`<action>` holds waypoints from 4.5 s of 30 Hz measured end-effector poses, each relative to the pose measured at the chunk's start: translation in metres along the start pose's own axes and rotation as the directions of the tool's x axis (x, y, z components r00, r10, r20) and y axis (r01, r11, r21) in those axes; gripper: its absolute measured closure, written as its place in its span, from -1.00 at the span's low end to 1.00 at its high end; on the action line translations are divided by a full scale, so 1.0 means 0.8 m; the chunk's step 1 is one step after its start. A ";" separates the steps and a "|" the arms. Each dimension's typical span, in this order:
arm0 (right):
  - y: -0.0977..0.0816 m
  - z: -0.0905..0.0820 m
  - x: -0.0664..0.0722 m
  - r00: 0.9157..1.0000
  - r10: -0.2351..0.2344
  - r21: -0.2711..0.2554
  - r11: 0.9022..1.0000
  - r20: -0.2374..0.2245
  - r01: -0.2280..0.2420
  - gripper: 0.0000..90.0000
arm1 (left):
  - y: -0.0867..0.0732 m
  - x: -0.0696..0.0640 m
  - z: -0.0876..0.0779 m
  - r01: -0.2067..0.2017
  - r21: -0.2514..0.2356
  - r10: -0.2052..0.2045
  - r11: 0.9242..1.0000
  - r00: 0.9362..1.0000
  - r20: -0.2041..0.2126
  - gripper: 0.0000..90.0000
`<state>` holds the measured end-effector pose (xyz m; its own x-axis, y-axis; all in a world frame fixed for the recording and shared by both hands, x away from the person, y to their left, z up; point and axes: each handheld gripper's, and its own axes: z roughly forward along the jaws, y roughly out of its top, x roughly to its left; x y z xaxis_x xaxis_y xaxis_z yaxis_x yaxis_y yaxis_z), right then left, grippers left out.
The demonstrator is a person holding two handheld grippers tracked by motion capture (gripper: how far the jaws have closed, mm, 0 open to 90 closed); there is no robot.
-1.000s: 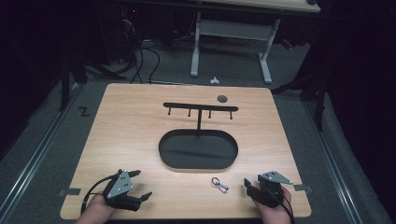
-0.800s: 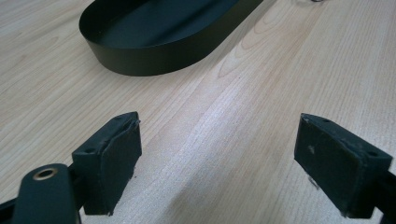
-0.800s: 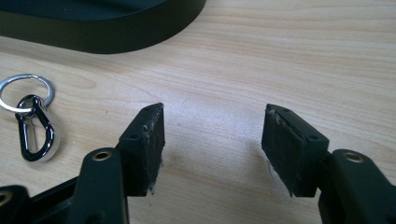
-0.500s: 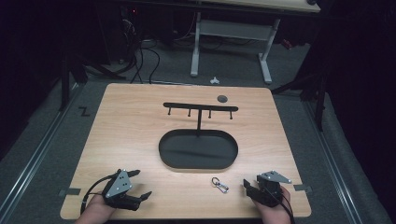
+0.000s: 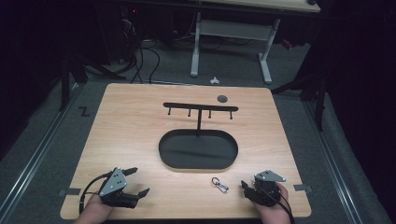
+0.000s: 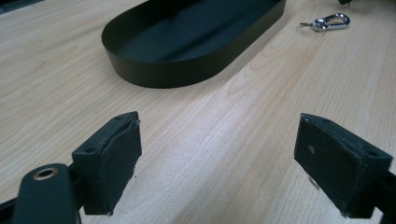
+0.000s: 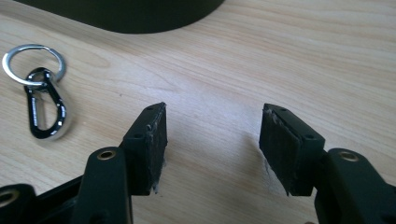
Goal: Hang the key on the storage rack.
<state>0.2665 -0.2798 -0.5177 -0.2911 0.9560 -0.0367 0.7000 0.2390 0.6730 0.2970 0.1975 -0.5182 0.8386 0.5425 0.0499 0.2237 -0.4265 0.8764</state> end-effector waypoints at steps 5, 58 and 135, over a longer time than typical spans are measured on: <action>0.010 0.001 0.008 1.000 -0.020 0.015 1.000 -0.015 0.020 -0.07 | 0.000 0.001 -0.003 0.012 -0.028 -0.013 1.000 1.000 -0.011 -0.66; 0.068 0.004 0.009 0.970 -0.237 0.446 0.863 -0.059 0.238 -0.08 | 0.004 -0.004 -0.012 -0.057 -0.064 0.057 0.996 0.998 -0.004 -0.66; 0.114 0.051 0.106 0.862 -0.366 0.475 0.723 -0.351 0.501 0.39 | 0.003 -0.011 -0.003 -0.099 -0.009 0.099 0.995 0.995 0.020 -0.66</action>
<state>0.3327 -0.1701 -0.4895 -0.7362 0.6765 -0.0184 0.6703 0.7327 0.1176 0.2889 0.1934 -0.5149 0.8663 0.4831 0.1269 0.1351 -0.4712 0.8716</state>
